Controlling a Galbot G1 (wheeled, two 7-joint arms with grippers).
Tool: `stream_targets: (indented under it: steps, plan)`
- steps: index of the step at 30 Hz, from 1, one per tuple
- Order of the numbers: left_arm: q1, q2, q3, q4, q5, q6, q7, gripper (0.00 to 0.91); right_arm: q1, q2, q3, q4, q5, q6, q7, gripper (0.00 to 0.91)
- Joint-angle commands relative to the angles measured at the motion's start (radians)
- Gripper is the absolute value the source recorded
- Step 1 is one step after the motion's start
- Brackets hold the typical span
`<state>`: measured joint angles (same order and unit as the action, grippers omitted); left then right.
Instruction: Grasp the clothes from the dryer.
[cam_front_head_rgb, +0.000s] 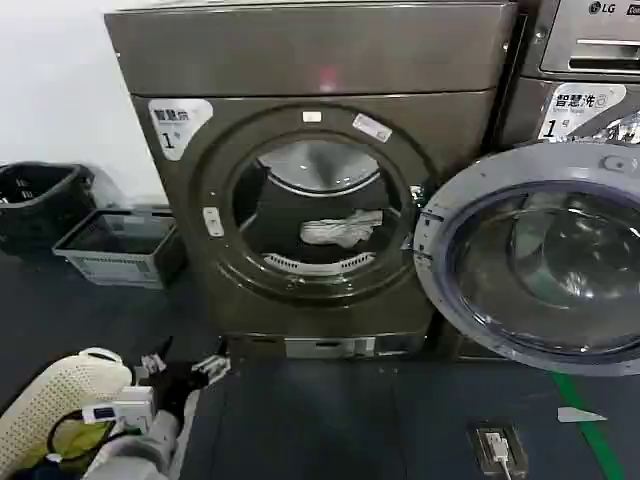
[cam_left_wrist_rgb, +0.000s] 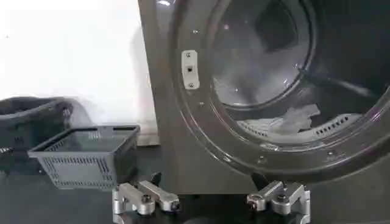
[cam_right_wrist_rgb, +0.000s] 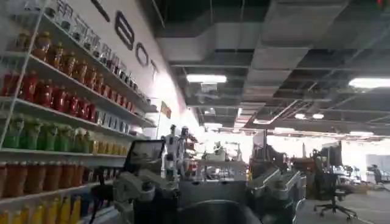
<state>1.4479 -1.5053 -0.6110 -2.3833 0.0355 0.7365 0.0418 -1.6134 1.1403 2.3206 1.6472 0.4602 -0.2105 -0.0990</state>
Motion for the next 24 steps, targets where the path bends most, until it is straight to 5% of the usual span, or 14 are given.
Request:
stream_targets:
  steps: [1, 6, 24]
  plan:
    - [0.001, 0.000, 0.000, 0.001, -0.002, 0.049, 0.000, 0.907, -0.001, 0.001, -0.016, -0.013, -0.005, 0.060, 0.005, 0.907]
    - [0.003, 0.000, 0.003, 0.002, -0.001, 0.049, 0.002, 0.907, -0.001, 0.008, -0.028, -0.021, -0.018, 0.108, -0.014, 0.907]
    - [0.001, 0.005, 0.002, 0.004, -0.007, 0.049, 0.004, 0.907, 0.010, 0.014, -0.046, -0.012, -0.012, 0.086, 0.035, 0.907]
